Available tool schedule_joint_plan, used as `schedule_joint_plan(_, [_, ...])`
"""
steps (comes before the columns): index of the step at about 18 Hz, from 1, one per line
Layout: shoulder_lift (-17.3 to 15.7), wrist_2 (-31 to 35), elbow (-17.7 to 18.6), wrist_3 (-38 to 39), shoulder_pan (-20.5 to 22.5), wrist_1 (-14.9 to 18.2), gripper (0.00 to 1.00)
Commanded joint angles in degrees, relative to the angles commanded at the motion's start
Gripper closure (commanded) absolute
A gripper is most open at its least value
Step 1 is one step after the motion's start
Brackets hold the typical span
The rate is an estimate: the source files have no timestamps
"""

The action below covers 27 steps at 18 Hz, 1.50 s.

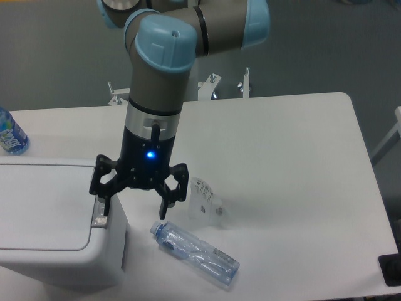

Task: Open the trash can
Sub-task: 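Lower the gripper fingers onto the lid button and press it, then lift the gripper off the button as the lid opens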

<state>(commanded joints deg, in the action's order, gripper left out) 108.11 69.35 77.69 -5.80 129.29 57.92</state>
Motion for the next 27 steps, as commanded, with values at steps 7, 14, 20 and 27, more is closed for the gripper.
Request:
schedule_joint_plan(7, [0.3,0.0,0.4,0.1,0.0,-0.1,0.00])
schedule_joint_plan(14, [0.4,0.0,0.7,0.1,0.0,-0.1,0.00])
schedule_joint_plan(20, [0.4,0.0,0.8,0.1,0.0,-0.1,0.00])
schedule_joint_plan(27, [0.4,0.0,0.9,0.1,0.0,-0.1,0.00])
